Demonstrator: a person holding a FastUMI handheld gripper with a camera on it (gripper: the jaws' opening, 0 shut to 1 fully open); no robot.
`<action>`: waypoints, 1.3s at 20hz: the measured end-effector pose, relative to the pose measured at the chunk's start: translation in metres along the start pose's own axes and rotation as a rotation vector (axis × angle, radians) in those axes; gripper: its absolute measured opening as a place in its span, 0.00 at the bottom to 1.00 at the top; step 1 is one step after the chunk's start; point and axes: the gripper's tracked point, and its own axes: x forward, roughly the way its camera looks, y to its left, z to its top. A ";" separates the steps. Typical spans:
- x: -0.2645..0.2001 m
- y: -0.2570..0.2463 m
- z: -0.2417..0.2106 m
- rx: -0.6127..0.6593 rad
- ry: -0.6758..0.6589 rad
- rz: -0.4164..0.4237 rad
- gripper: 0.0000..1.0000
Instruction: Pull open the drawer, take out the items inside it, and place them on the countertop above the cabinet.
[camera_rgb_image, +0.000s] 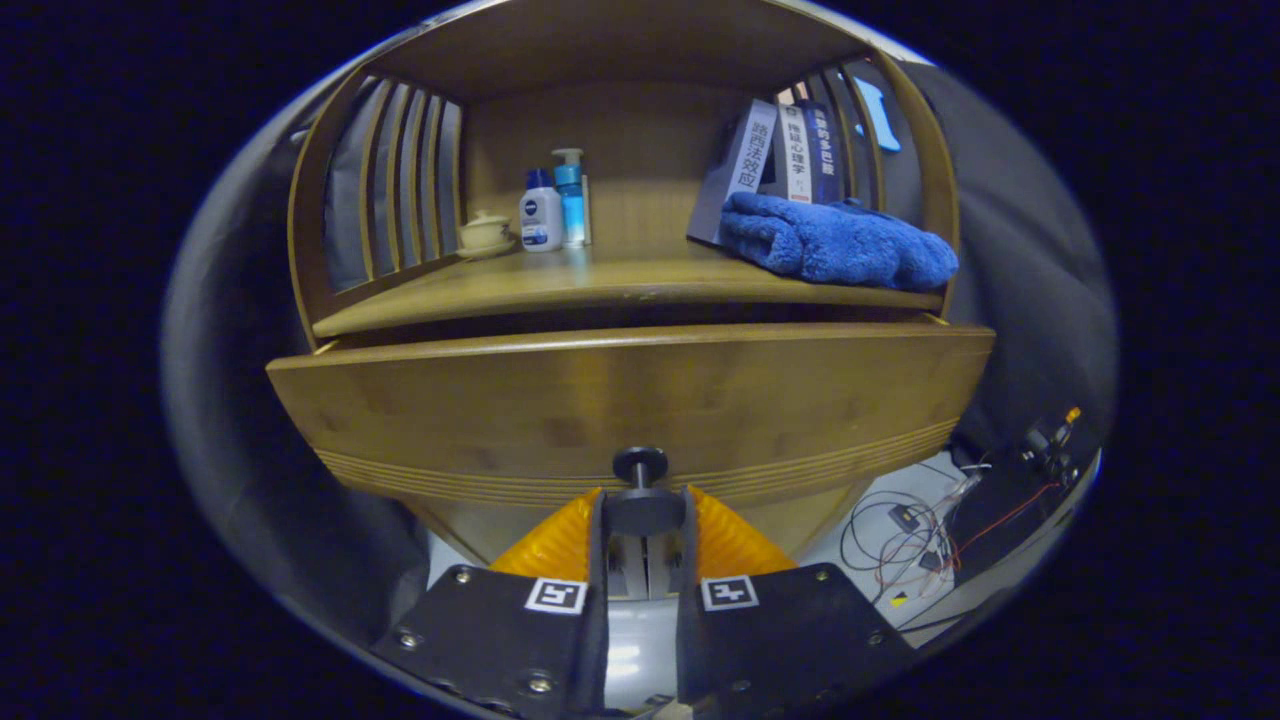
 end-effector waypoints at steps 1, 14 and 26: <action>-0.006 0.000 -0.004 0.002 0.003 -0.003 0.28; -0.077 -0.009 -0.045 0.002 0.035 -0.047 0.28; -0.108 -0.006 -0.064 0.035 0.061 -0.047 0.36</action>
